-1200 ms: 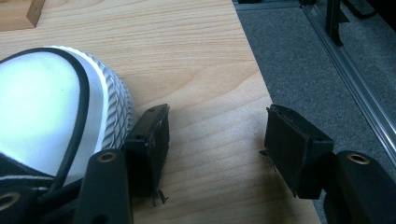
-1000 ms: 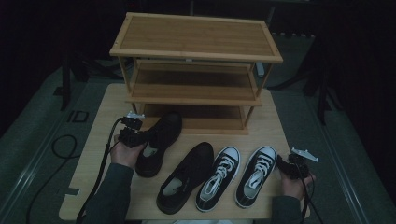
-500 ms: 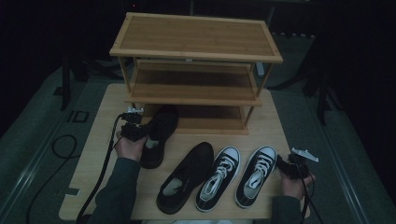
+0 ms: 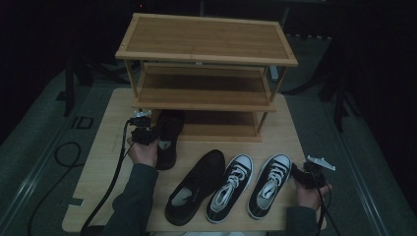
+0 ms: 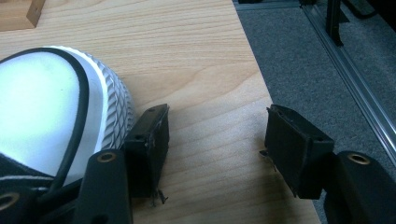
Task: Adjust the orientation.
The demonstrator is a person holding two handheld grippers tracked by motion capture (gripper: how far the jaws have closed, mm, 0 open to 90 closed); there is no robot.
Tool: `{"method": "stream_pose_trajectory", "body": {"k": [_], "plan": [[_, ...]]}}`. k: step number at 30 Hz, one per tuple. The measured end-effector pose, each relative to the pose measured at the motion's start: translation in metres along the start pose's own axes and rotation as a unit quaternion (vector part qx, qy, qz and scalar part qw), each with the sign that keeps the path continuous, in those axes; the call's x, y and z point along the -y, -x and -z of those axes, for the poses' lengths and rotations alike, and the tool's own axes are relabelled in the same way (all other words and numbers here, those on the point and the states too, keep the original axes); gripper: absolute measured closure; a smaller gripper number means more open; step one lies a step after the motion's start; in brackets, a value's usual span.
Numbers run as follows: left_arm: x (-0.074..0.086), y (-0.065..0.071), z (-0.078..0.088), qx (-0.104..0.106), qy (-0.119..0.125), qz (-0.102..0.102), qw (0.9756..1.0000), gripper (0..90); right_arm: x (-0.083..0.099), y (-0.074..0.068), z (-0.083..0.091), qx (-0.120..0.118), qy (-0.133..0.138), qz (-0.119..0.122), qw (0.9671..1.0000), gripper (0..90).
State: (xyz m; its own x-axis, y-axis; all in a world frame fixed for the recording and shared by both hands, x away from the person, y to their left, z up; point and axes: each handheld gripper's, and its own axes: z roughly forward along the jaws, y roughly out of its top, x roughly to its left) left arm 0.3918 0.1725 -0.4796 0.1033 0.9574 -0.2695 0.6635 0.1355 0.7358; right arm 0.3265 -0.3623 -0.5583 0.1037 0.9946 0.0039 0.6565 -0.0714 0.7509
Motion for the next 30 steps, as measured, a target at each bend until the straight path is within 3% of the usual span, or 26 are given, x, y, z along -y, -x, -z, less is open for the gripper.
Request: {"method": "stream_pose_trajectory", "body": {"k": [6,13,17,20,23,30], "plan": [[-0.002,0.002,-0.009,0.009,0.003,0.006,0.9999,87.3,0.0,0.0,0.0,0.0,0.0,0.001,1.0,39.3],[-0.003,0.007,-0.019,-0.002,0.01,0.021,0.9997,87.2,0.0,0.0,0.0,0.0,0.0,0.001,1.0,39.3],[-0.007,0.008,-0.024,0.007,0.009,0.011,0.9999,86.4,0.0,0.0,0.0,0.0,0.0,0.001,1.0,39.2],[-0.008,0.004,-0.024,0.02,0.01,0.009,0.9997,78.2,0.0,0.0,0.0,0.0,0.0,0.001,1.0,39.2],[-0.009,0.001,-0.023,0.031,0.003,0.004,0.9995,60.8,0.0,0.0,0.0,0.0,0.0,0.001,1.0,39.2],[-0.01,0.005,-0.011,0.053,-0.001,-0.018,0.9985,54.6,0.0,0.0,0.0,0.0,0.0,0.001,1.0,39.2]]}}
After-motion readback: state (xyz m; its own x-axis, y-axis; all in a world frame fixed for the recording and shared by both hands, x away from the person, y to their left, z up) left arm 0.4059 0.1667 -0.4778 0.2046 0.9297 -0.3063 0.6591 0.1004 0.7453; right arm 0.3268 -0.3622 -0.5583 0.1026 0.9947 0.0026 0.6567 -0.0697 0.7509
